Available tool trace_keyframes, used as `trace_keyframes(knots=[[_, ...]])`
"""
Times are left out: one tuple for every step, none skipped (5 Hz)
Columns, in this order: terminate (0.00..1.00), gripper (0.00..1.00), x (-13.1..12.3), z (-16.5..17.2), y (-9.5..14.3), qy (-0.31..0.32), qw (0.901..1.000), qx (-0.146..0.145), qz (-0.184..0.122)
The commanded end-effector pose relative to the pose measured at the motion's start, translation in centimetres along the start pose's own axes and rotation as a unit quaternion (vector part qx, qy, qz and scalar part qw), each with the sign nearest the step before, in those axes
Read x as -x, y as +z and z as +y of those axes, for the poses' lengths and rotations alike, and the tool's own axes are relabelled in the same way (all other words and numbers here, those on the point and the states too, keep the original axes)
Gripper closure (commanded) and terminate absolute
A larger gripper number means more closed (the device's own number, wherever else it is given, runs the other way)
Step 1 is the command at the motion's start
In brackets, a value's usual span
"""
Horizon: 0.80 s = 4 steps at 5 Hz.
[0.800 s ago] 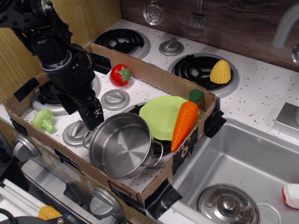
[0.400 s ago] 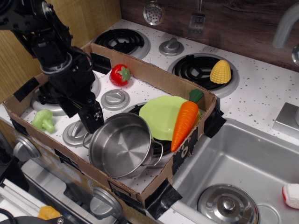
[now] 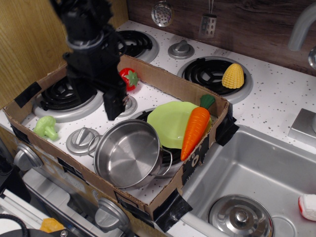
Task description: Take carrot off plate
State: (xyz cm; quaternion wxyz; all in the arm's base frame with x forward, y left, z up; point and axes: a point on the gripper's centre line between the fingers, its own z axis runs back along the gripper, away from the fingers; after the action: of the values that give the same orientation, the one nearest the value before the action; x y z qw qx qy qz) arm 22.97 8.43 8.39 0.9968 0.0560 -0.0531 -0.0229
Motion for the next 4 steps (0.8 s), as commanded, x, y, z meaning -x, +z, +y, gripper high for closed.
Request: trace_keyframes(knots=[[0.0, 0.0, -3.9, -3.3, 1.1, 0.111, 0.992, -0.046, -0.037], [0.0, 0.0, -5.3, -5.1, 0.1, 0.147, 0.9875, -0.035, -0.044], [0.0, 0.0, -6.1, -7.1, -0.6, 0.161, 0.9845, -0.041, -0.055], [0.0, 0.0, -6.4, -7.9, -0.9, 0.169, 0.9841, -0.027, -0.046]])
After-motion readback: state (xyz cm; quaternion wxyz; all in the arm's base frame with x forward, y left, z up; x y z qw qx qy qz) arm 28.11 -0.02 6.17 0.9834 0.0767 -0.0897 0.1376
